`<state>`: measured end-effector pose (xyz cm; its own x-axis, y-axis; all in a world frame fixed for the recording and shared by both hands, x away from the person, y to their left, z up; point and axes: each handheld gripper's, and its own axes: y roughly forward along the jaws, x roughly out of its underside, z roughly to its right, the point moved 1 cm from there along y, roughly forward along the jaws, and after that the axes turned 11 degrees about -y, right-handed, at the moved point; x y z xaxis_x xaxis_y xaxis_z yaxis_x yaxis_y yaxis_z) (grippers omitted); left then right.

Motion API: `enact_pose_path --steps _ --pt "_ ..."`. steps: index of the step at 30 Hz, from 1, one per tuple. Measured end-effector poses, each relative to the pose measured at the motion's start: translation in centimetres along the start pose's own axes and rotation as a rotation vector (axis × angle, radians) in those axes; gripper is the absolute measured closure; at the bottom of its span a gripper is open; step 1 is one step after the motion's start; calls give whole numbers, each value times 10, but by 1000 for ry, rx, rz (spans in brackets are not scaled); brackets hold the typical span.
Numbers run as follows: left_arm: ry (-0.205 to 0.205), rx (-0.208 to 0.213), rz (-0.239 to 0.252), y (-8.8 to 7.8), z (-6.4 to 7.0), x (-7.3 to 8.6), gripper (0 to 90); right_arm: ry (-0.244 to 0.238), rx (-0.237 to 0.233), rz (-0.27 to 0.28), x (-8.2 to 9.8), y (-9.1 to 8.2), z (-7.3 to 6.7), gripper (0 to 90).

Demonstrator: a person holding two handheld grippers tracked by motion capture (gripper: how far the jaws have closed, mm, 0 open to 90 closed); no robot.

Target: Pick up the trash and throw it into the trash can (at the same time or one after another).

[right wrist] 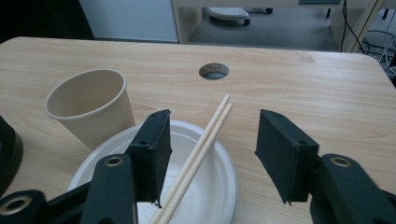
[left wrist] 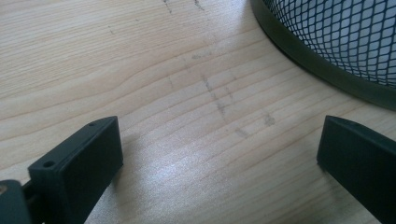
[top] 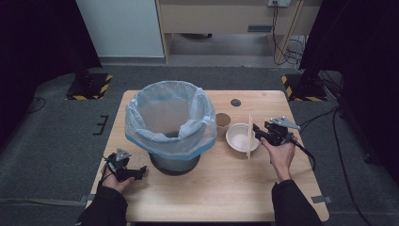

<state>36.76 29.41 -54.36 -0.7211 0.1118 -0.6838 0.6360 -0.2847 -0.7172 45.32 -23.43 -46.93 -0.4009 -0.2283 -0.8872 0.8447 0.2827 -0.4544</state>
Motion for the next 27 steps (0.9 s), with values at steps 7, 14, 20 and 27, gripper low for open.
enact_pose_path --steps 7,14,20,27 --pt "0 0 0 0 0 0 0 5 -24 -50 11 14 -5 553" --pt "2 1 -2 0 0 0 0 2 -35 -69 17 16 -7 622" --pt "2 2 -2 1 1 -1 0 -12 -42 -93 21 20 -11 649" --pt "3 3 -2 1 1 -1 0 -16 -48 -105 25 24 -12 694"
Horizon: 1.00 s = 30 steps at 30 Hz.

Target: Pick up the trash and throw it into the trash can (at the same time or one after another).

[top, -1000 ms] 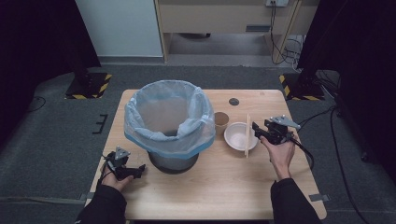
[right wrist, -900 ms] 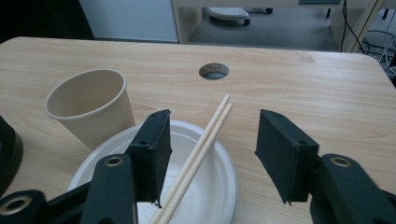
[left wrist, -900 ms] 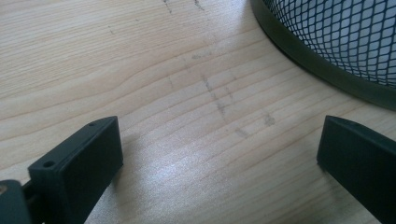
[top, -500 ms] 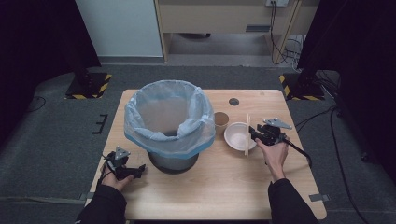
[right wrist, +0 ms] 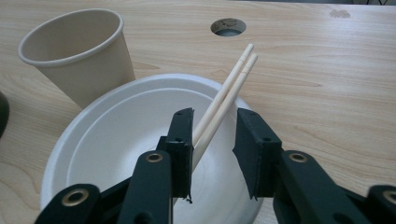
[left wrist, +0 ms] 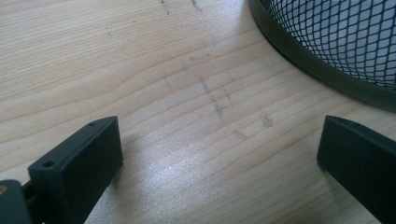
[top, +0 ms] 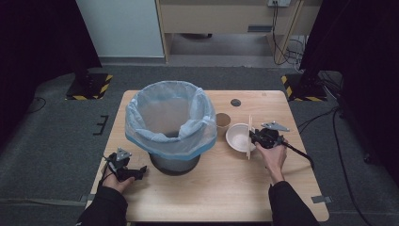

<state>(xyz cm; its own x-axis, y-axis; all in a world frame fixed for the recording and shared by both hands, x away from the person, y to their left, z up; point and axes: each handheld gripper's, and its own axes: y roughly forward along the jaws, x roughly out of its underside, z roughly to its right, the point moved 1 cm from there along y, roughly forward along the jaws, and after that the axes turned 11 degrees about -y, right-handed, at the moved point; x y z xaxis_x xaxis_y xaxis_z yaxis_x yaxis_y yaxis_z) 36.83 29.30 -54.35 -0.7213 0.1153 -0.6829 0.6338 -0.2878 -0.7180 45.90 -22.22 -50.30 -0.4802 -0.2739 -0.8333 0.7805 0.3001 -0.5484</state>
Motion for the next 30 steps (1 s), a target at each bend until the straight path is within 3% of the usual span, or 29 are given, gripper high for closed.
enact_pose_path --steps 30 --pt "0 1 0 0 0 0 0 16 -23 -41 6 6 -1 800"
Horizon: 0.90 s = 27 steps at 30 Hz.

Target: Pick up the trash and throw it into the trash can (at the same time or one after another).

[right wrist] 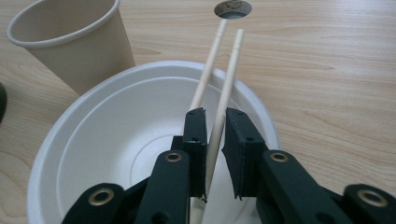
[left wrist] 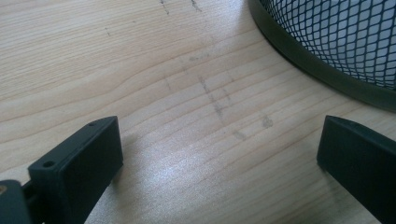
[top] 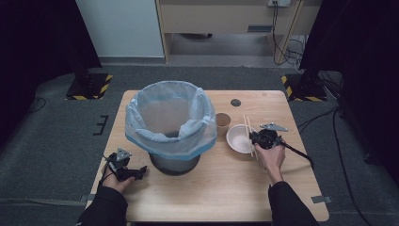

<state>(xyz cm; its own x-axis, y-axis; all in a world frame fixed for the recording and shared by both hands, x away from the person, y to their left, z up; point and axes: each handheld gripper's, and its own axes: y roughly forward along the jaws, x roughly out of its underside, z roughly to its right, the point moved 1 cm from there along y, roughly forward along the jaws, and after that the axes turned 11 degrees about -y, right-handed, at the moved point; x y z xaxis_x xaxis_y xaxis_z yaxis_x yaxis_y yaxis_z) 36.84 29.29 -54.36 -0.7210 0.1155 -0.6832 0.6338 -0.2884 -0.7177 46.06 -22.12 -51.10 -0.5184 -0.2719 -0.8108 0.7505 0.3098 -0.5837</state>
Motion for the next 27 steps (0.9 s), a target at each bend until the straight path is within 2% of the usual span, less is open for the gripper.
enact_pose_path --steps 4,14,19,27 --pt "0 0 0 0 0 0 0 0 0 -4 0 0 0 842" --pt "0 0 0 0 0 0 0 1 3 -5 -1 -2 1 856" --pt "0 0 0 0 0 0 0 3 -1 26 -6 -8 3 856" --pt "0 0 0 0 0 0 0 28 -11 125 -22 -28 11 856"
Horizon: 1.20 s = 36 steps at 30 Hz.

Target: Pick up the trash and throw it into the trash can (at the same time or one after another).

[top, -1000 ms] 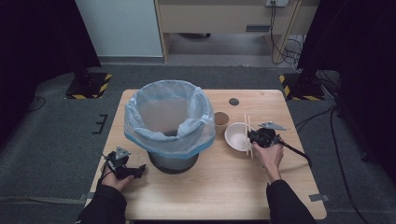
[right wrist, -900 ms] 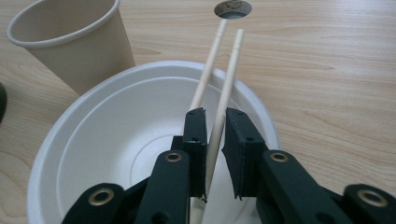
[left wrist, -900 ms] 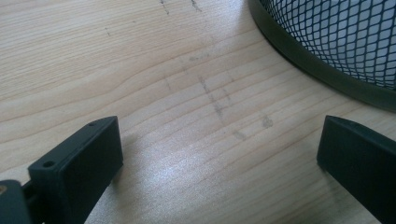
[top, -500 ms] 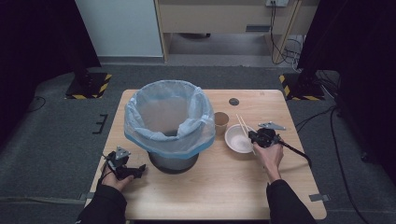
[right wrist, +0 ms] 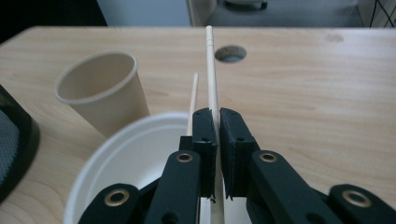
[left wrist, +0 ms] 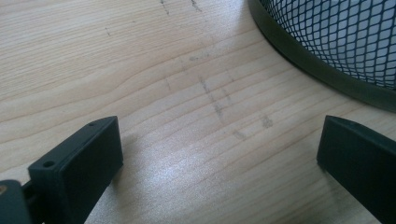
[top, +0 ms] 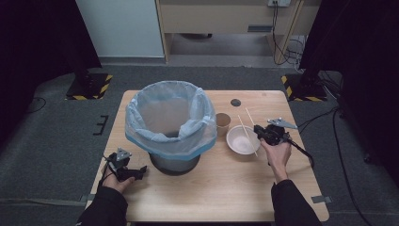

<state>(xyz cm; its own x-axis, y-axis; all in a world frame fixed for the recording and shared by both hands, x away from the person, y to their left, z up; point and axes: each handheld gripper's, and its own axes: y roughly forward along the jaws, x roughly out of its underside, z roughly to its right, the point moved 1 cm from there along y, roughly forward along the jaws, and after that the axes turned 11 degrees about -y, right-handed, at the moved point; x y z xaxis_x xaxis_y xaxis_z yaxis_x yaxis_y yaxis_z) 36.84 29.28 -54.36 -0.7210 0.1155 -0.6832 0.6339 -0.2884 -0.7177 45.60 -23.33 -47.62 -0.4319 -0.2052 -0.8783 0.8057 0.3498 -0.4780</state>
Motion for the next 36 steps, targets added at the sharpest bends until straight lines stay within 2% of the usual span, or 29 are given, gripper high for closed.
enact_pose_path --steps 6,7,9,18,25,26,28,36 --pt "0 0 0 0 0 0 0 17 -14 89 -20 -18 2 857" --pt "0 0 0 0 0 0 0 22 -22 121 -26 -24 1 856" --pt "0 0 0 0 0 0 0 25 -25 131 -29 -26 1 856" --pt "0 0 0 0 0 0 0 30 -67 267 -60 -57 -5 857" --pt "0 0 0 0 0 0 0 25 -98 332 -74 -72 -10 857" --pt "0 0 0 0 0 0 0 23 -110 358 -80 -78 -12 857" --pt "0 0 0 0 0 0 0 19 -113 367 -82 -80 -13 857" --pt "0 1 0 0 0 0 0 25 -139 461 -103 -106 -16 857"
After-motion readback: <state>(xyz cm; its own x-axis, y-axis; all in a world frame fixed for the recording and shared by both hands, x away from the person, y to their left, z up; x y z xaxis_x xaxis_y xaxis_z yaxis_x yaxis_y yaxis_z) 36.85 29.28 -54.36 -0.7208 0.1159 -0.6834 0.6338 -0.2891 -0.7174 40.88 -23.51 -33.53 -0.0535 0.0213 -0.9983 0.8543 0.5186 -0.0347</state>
